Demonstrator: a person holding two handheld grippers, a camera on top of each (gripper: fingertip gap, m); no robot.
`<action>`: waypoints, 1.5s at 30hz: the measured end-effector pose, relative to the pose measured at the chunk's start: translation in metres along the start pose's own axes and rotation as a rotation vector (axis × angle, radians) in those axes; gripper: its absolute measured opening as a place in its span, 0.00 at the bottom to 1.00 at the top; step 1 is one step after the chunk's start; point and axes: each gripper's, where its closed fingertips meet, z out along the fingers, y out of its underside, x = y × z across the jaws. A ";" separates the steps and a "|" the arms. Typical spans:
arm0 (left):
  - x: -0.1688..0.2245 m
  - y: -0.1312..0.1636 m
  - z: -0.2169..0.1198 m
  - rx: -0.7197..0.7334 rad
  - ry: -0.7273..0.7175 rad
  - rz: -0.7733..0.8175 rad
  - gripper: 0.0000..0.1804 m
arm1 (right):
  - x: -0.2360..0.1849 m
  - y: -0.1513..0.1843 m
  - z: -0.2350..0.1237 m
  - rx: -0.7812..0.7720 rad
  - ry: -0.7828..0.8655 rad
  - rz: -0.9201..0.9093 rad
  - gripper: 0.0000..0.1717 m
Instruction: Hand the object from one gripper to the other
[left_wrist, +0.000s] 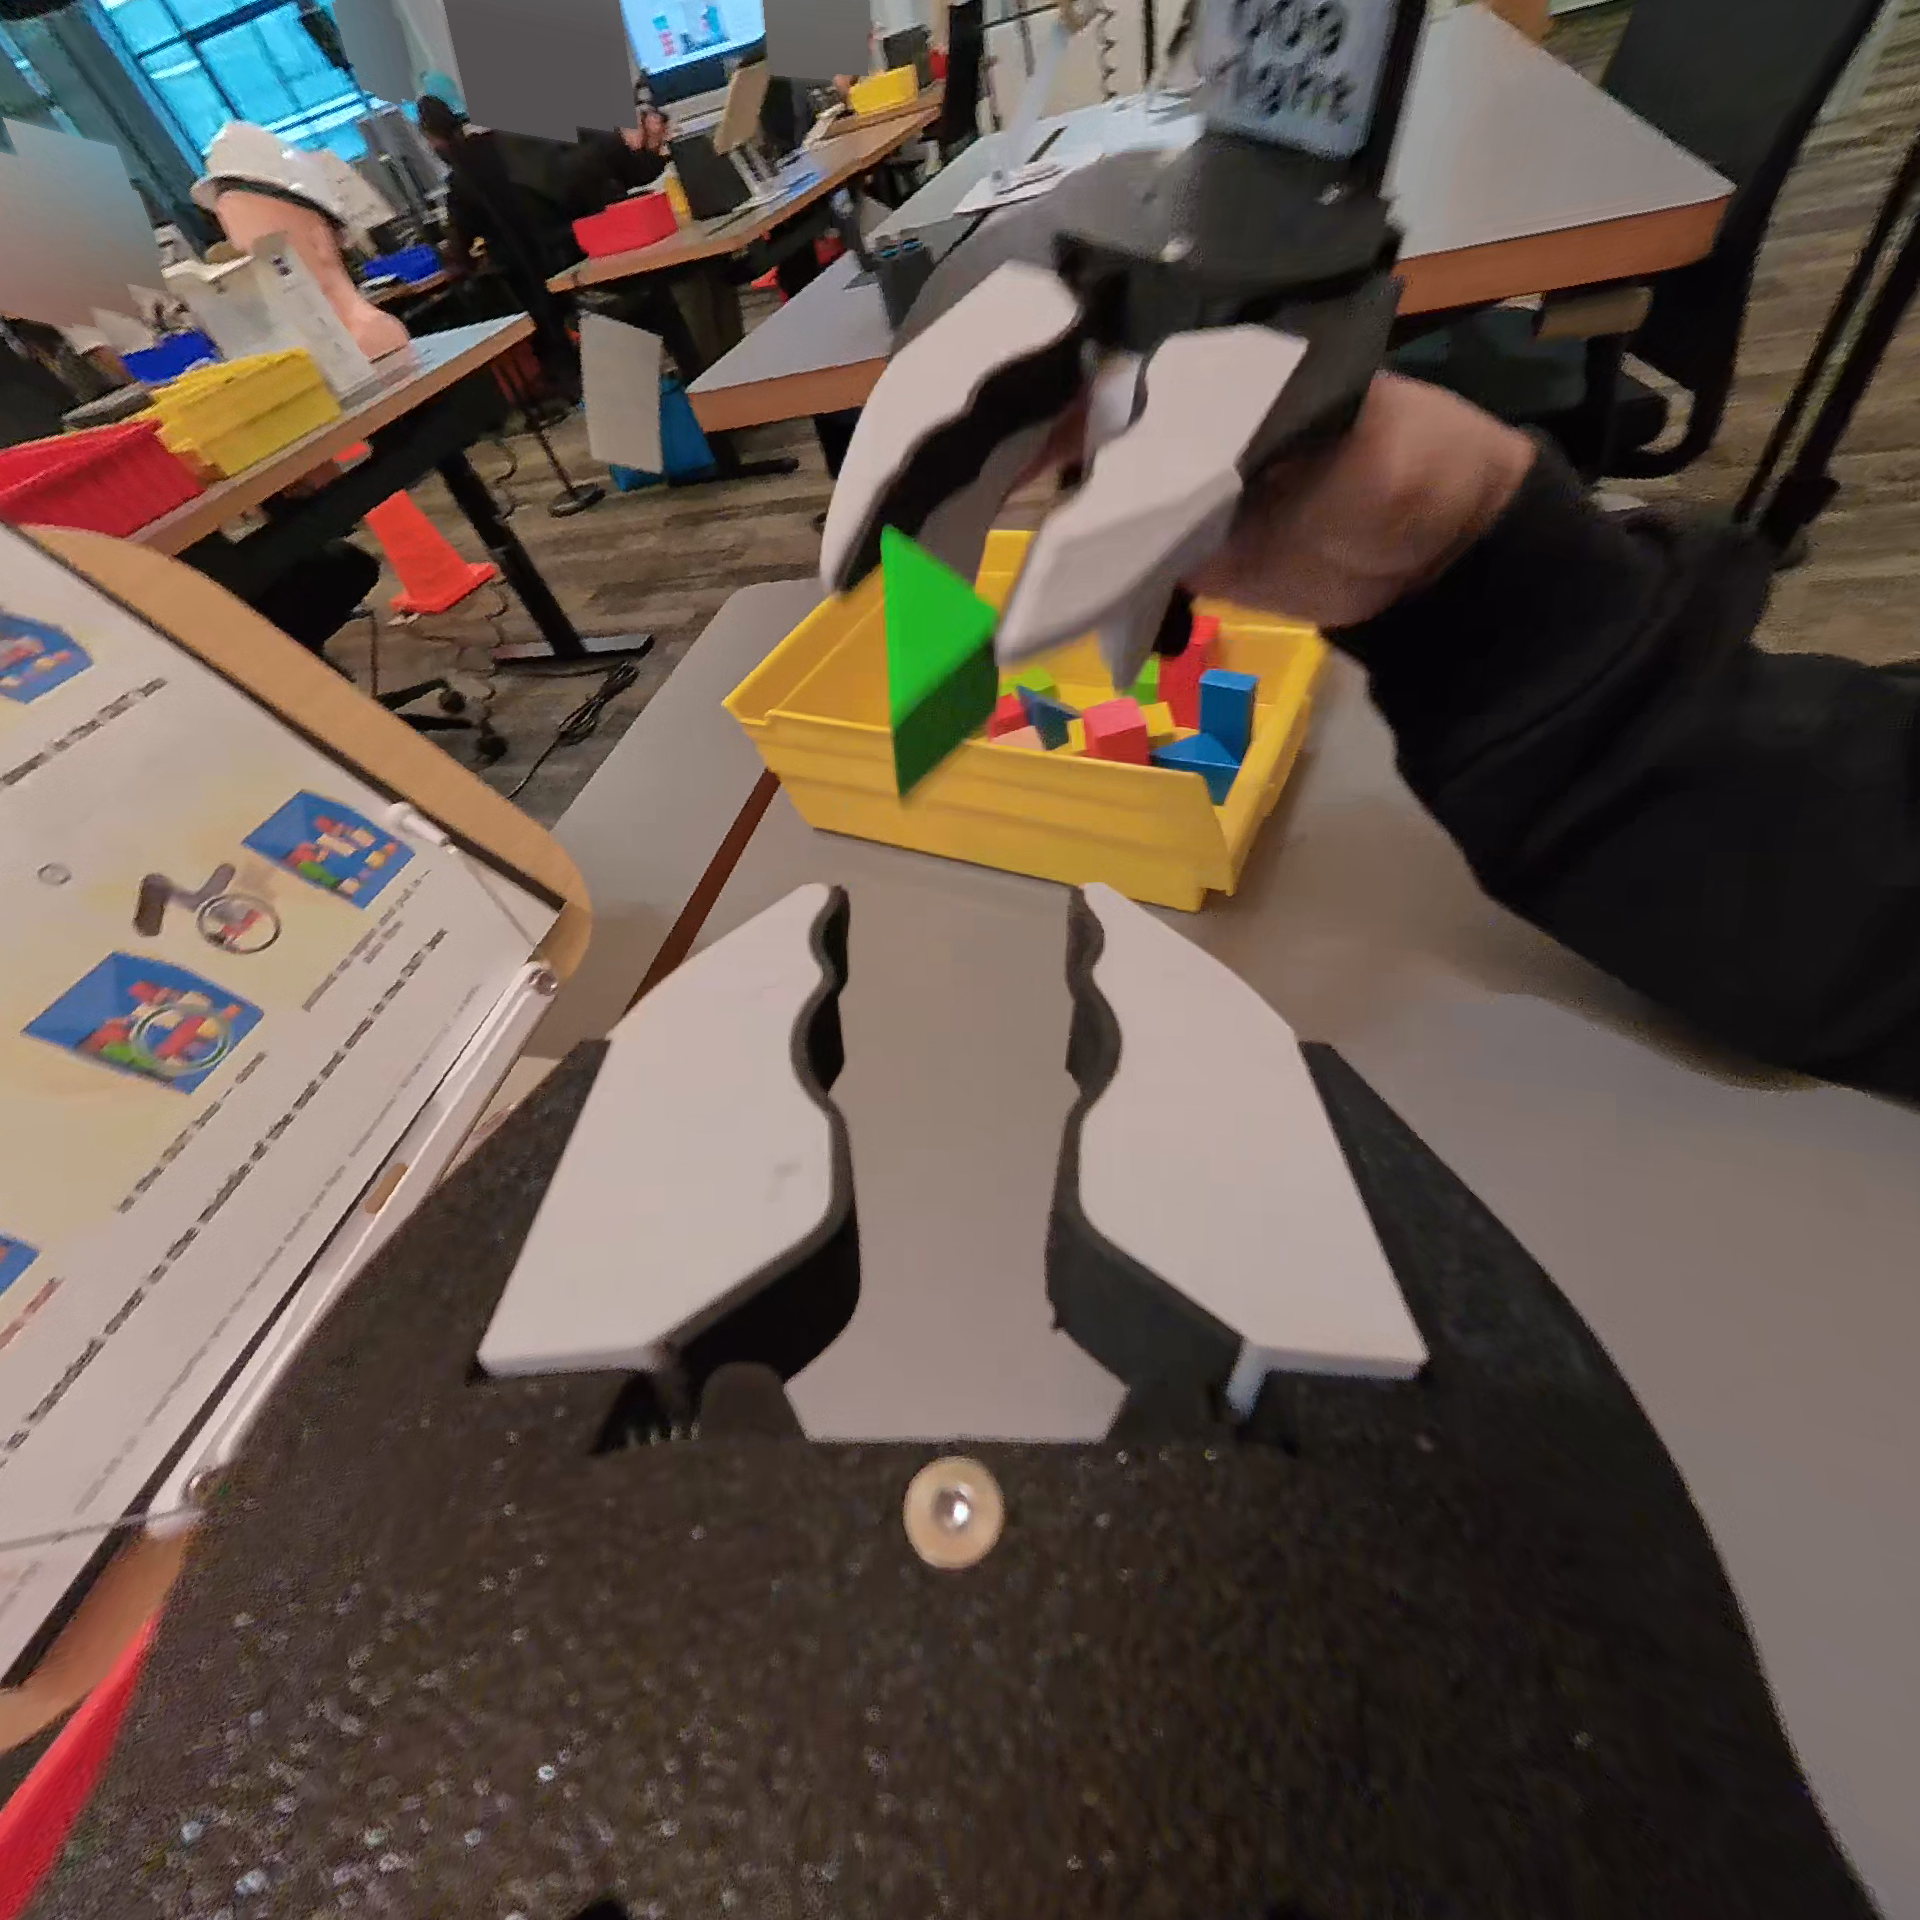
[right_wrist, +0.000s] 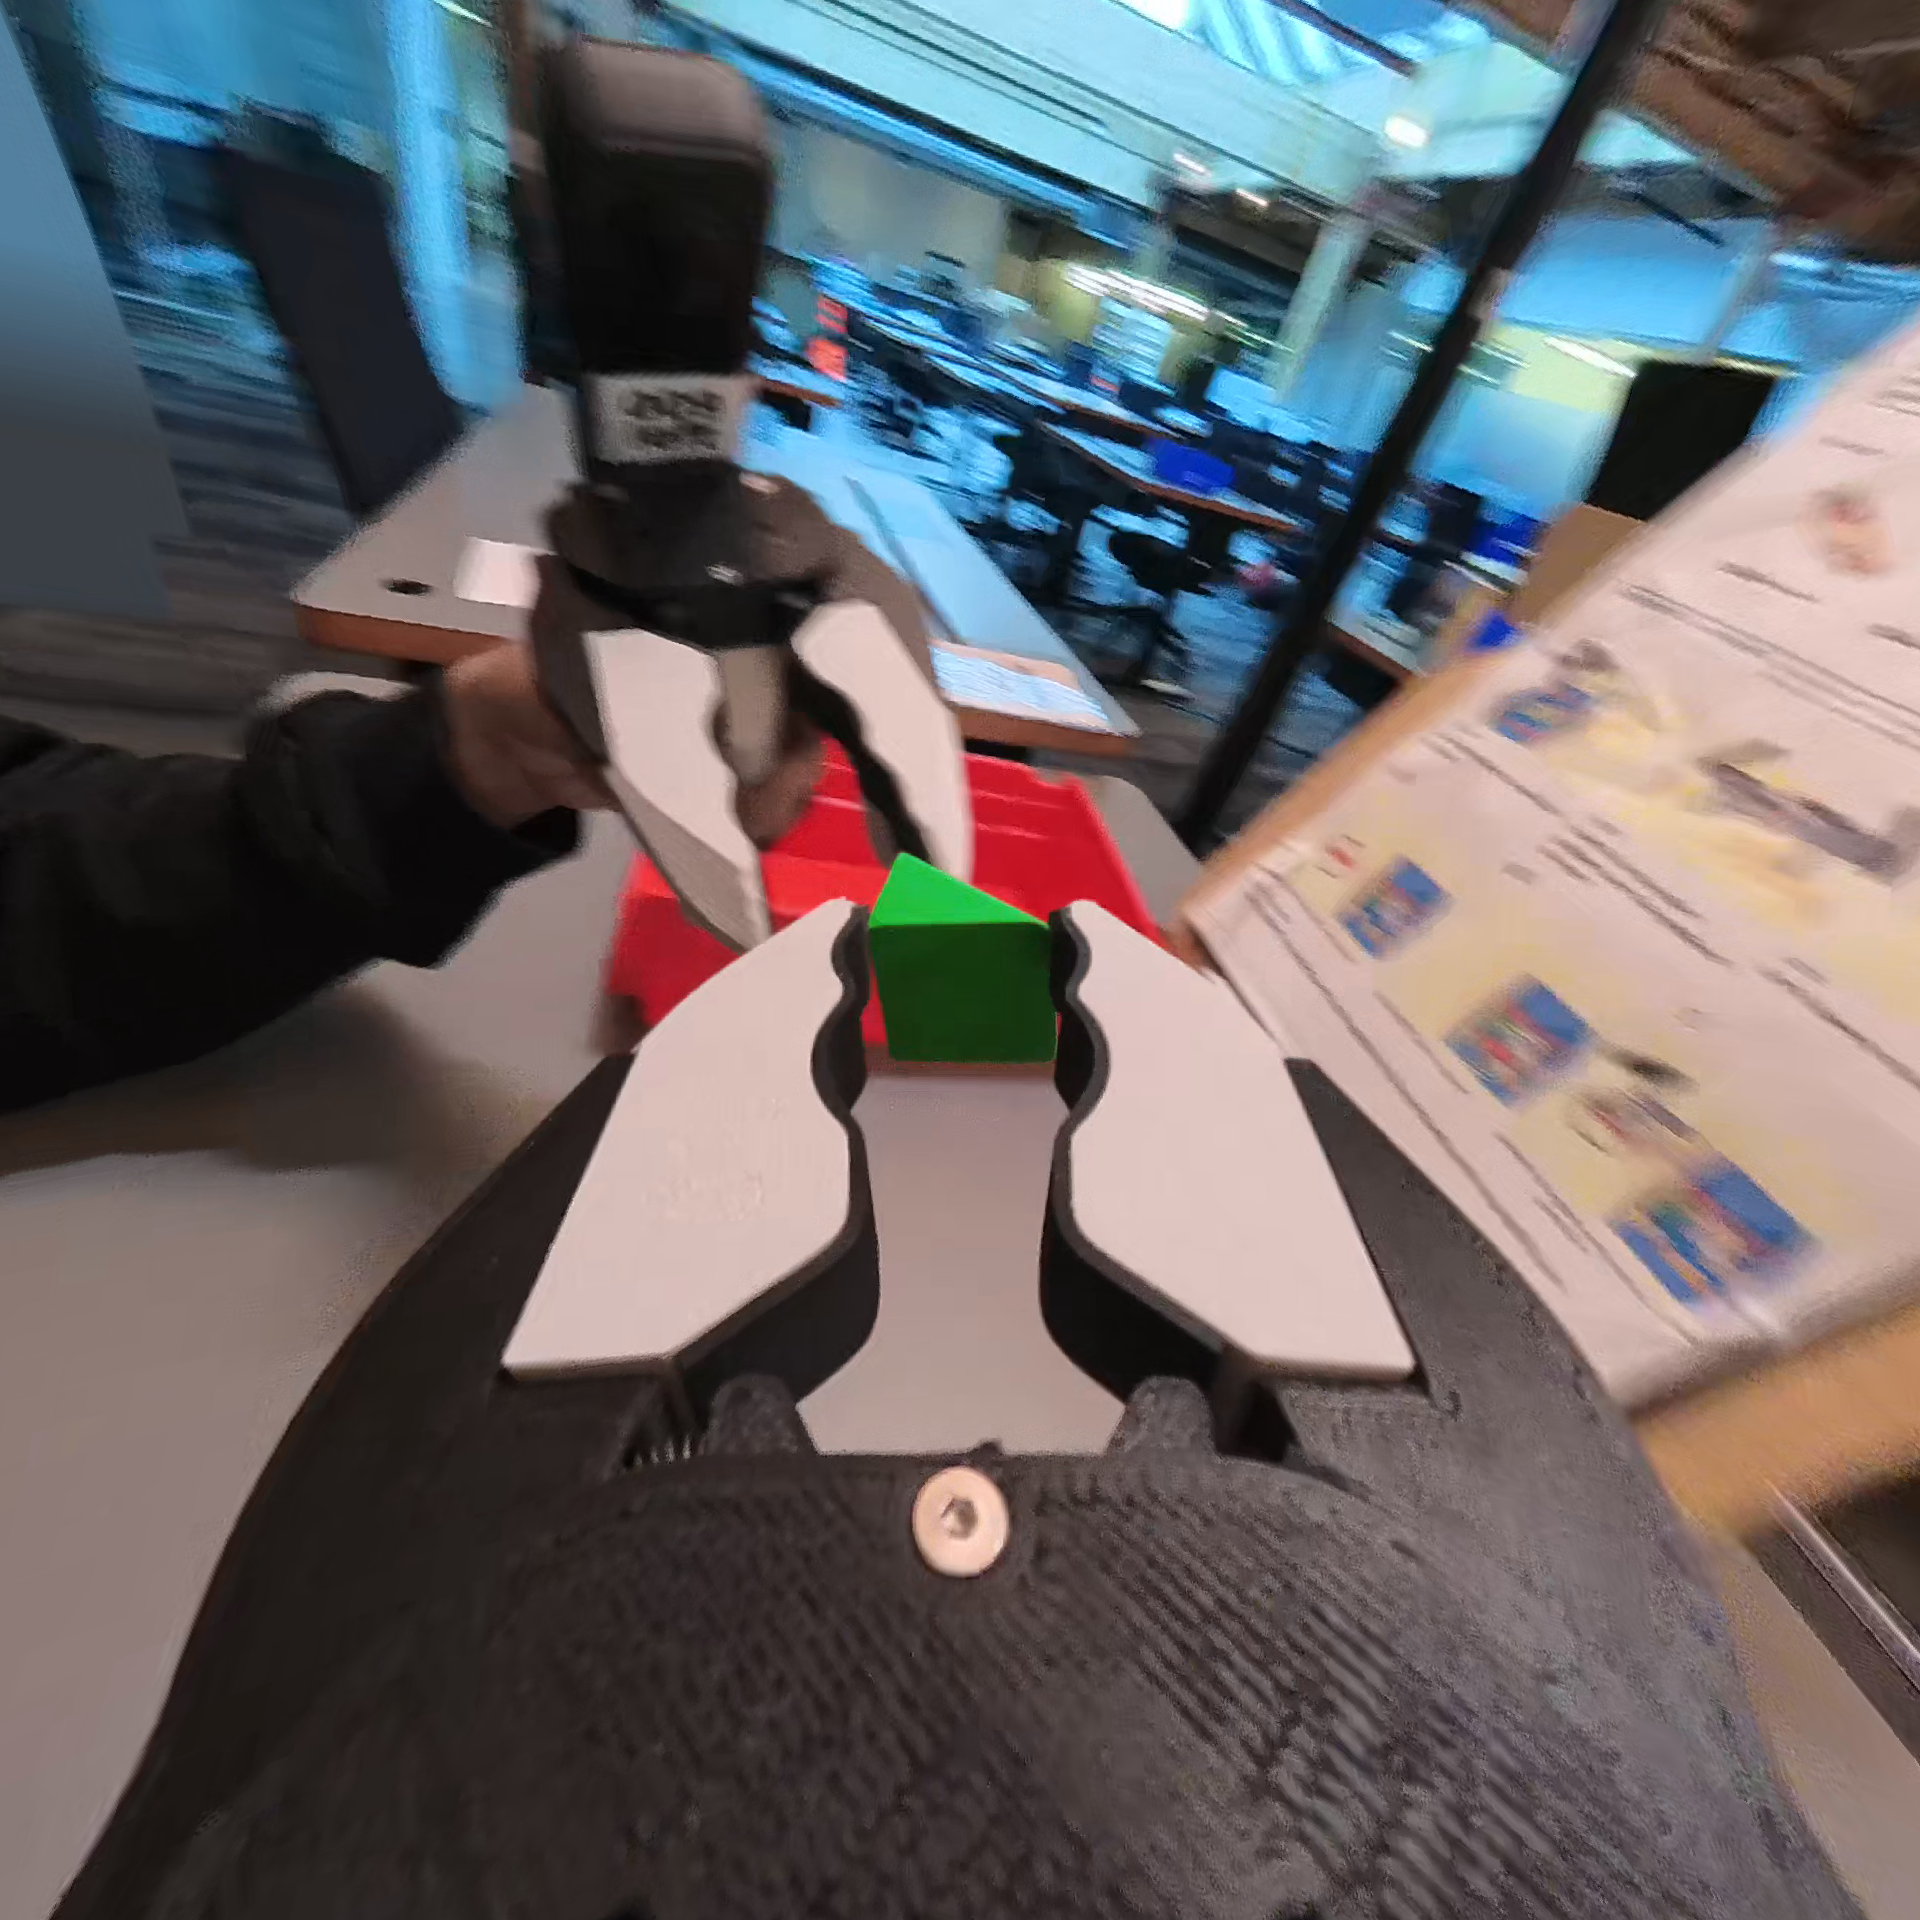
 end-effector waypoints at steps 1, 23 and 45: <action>-0.004 0.001 -0.001 -0.003 -0.023 -0.011 0.25 | 0.017 0.006 -0.016 -0.052 0.106 -0.001 0.20; -0.039 0.041 0.034 -0.115 -0.275 0.004 0.49 | 0.130 0.215 -0.212 -0.602 0.908 0.486 0.21; 0.032 -0.018 0.101 0.191 -0.160 -0.118 0.49 | 0.037 0.027 -0.260 0.163 0.834 0.065 0.47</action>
